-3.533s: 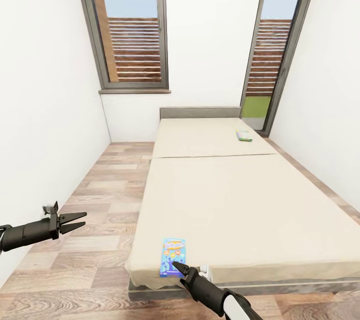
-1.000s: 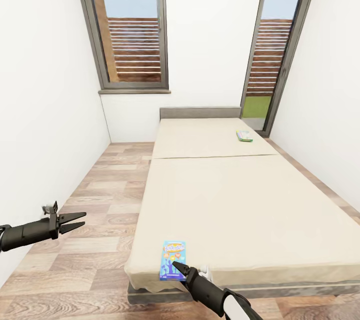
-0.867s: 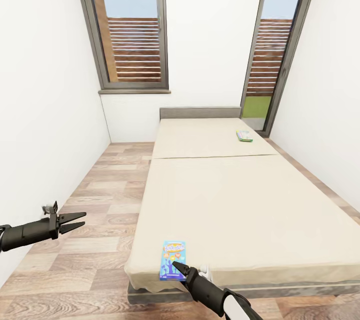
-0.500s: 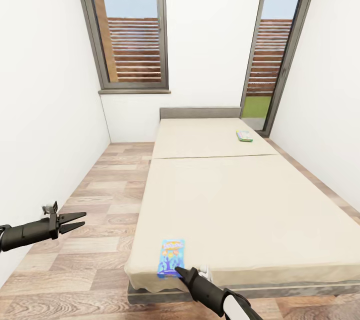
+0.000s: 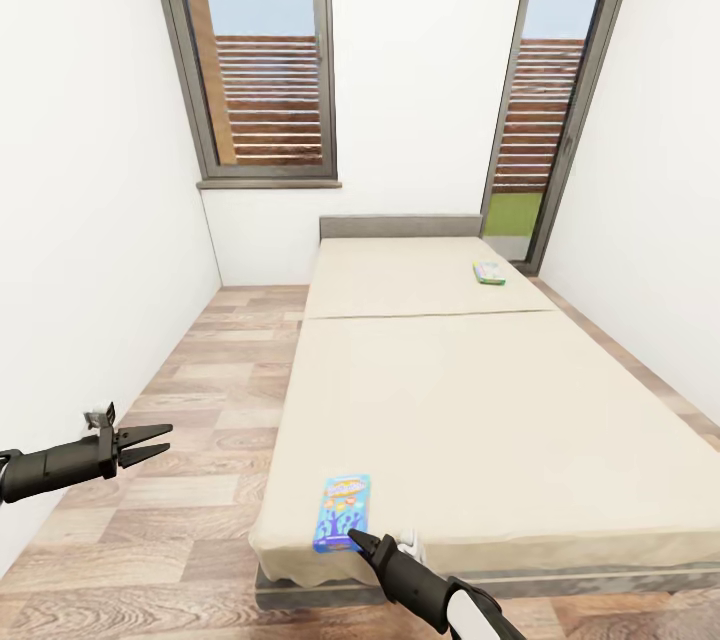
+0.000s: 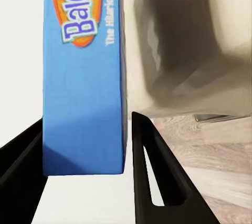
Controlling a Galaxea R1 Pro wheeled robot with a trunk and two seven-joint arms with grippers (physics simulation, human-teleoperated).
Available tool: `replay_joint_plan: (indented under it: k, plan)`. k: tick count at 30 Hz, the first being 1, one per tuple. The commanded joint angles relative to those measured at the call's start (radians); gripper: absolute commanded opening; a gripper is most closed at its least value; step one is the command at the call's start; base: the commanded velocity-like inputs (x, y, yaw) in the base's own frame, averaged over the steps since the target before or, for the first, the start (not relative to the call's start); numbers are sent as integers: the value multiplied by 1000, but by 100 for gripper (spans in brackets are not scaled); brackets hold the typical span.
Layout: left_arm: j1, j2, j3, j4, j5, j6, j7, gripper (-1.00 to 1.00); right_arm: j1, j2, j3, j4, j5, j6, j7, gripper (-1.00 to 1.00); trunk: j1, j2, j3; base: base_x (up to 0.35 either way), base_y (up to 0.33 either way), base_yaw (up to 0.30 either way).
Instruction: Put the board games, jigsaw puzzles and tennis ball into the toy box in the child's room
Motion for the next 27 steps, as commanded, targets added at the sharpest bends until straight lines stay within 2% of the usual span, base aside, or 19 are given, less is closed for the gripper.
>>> replay_joint_plan:
  k: [1,8,9,20,27]
  plan:
    - [-1,0,1,0,-5,11,-6,100,0,0,3,0,-11,7,-1,-100,-4,7,2,0,0,0]
    - [-1,0,1,0,-5,13,-6,100,0,0,2,-1,-11,7,0,-100,-31,56,24,0,0,0]
    - [-1,1,-1,0,-5,14,-6,100,1,-6,3,-50,-17,10,12,-100,-35,63,27,0,0,0]
    - [-1,1,-1,0,-5,14,-6,100,1,-9,0,-51,-18,9,58,-100,-77,140,62,0,0,0]
    - [-1,1,-1,0,-5,14,-6,100,0,-11,2,-51,-19,10,62,-100,-104,189,84,0,0,0]
